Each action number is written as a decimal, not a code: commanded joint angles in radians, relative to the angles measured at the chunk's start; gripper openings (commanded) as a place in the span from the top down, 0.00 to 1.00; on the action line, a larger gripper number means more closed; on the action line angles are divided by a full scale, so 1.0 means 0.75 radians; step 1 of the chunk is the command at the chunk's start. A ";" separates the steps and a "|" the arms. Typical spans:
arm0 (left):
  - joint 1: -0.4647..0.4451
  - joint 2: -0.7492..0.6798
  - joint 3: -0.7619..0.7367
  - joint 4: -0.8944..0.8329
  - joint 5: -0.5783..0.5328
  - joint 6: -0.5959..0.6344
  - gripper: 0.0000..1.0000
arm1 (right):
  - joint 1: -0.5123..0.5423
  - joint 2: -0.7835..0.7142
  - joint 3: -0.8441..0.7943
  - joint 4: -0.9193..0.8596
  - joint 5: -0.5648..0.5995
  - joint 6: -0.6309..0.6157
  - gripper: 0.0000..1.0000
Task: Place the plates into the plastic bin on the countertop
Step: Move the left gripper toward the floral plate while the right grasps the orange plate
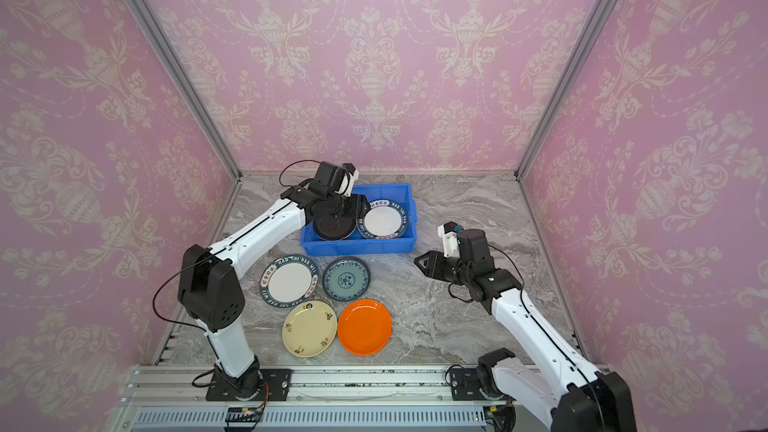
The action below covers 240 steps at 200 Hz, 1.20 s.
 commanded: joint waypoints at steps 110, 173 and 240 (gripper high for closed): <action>-0.055 -0.640 -0.640 0.024 0.301 -0.167 0.37 | 0.271 0.072 -0.182 0.093 -0.010 0.090 0.57; -0.073 -0.886 -1.000 0.261 0.319 -0.313 0.34 | 0.352 0.226 -0.246 0.246 -0.099 0.114 0.56; -0.077 -0.816 -1.052 0.366 0.383 -0.304 0.34 | 0.391 0.457 -0.232 0.351 -0.248 0.088 0.52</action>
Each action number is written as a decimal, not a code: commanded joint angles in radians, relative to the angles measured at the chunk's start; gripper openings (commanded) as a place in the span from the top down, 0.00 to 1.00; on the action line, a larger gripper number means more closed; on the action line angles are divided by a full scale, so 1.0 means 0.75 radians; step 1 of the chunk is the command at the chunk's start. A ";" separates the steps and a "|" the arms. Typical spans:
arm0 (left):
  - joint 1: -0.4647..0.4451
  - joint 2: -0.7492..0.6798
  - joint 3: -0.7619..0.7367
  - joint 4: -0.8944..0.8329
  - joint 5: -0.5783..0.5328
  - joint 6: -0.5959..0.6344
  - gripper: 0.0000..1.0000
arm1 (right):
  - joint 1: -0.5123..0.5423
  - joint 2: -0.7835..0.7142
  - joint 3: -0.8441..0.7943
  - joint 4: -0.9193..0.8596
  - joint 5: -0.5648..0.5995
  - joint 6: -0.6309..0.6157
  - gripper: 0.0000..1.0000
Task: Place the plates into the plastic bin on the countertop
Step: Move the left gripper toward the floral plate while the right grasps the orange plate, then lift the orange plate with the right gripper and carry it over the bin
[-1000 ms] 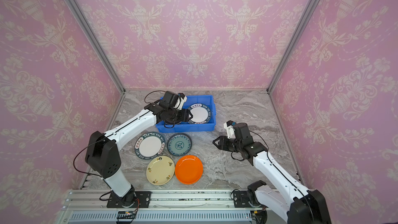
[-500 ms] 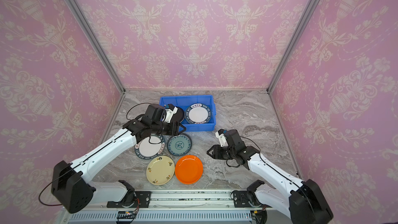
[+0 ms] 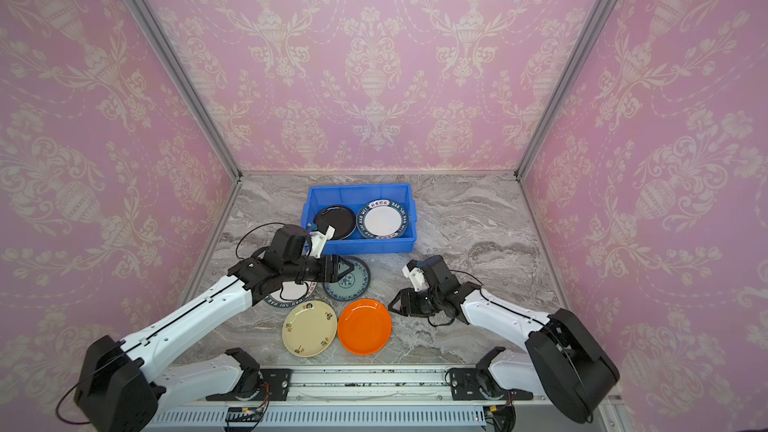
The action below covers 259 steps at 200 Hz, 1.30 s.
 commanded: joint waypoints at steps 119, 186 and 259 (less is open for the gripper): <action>-0.006 0.089 -0.057 0.241 0.062 -0.061 0.34 | 0.056 0.376 -0.033 0.351 -0.191 0.082 0.71; -0.004 0.136 -0.001 0.195 0.061 -0.025 0.34 | 0.058 0.370 -0.078 0.391 -0.163 0.089 0.88; 0.006 0.140 0.039 0.168 0.027 0.003 0.35 | 0.058 0.256 -0.104 0.333 -0.130 0.073 1.00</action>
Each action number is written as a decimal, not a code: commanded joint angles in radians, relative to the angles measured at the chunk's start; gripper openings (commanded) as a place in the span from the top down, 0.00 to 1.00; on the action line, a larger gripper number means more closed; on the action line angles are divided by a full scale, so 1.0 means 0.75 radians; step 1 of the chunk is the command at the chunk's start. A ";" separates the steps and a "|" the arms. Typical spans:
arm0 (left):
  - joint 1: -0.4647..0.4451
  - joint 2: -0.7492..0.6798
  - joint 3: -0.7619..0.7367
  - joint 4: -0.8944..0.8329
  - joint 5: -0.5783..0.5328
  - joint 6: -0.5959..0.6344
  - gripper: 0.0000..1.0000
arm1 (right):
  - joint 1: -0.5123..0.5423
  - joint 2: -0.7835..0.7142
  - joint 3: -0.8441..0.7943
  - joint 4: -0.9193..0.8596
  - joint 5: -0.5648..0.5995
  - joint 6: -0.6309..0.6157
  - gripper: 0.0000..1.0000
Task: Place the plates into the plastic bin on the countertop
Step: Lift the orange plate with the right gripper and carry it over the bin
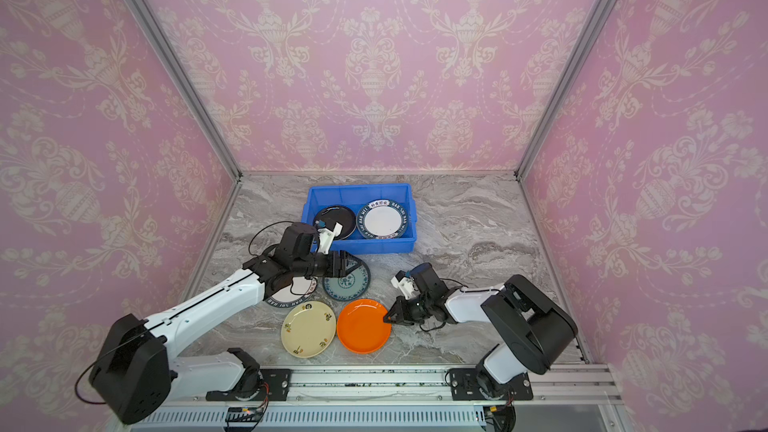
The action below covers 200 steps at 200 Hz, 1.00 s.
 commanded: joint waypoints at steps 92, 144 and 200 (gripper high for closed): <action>0.151 -0.034 0.106 0.256 -0.314 -0.126 0.35 | -0.072 -0.439 0.418 -0.870 0.286 -0.229 1.00; 0.256 0.101 0.362 0.190 -0.287 -0.083 0.31 | -0.139 -0.188 0.946 -1.014 0.504 -0.253 1.00; 0.336 0.243 0.400 0.331 -0.149 -0.169 0.31 | -0.178 0.265 1.372 -0.795 0.508 -0.207 1.00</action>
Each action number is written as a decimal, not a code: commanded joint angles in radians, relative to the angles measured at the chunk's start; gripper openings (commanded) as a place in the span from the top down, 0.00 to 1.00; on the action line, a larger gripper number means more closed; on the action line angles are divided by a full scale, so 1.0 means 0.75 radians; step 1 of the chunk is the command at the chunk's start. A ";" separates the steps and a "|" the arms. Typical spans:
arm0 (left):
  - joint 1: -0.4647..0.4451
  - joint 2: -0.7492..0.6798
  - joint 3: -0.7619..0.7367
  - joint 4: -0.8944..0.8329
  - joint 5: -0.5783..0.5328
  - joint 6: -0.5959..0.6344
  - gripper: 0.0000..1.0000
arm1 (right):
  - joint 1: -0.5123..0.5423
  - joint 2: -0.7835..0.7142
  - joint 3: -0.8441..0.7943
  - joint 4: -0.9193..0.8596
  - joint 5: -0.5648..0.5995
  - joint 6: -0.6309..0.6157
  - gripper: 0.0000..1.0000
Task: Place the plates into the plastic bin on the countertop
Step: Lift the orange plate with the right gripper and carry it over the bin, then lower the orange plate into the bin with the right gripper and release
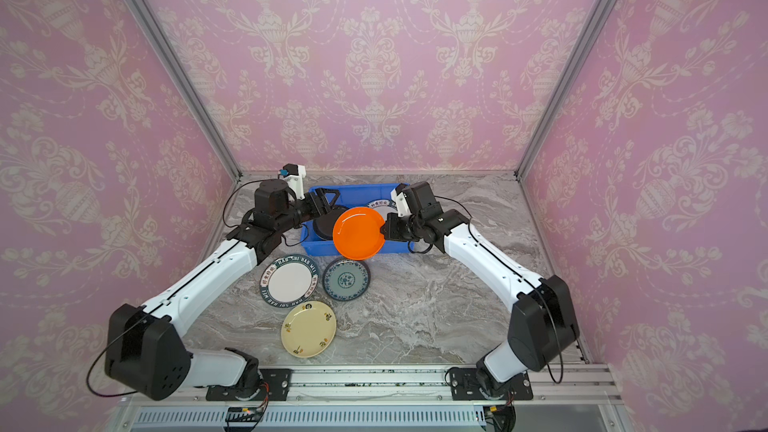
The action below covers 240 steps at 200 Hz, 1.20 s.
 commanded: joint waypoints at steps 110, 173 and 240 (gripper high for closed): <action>0.025 0.034 -0.010 0.044 0.099 0.003 0.29 | -0.021 1.017 0.988 0.040 -0.168 0.172 1.00; 0.026 0.037 -0.035 0.042 0.094 -0.002 0.30 | -0.006 1.157 1.142 -0.067 -0.107 0.187 1.00; 0.001 0.074 -0.043 0.043 0.092 -0.012 0.30 | 0.037 1.256 1.307 -0.213 -0.029 0.128 0.75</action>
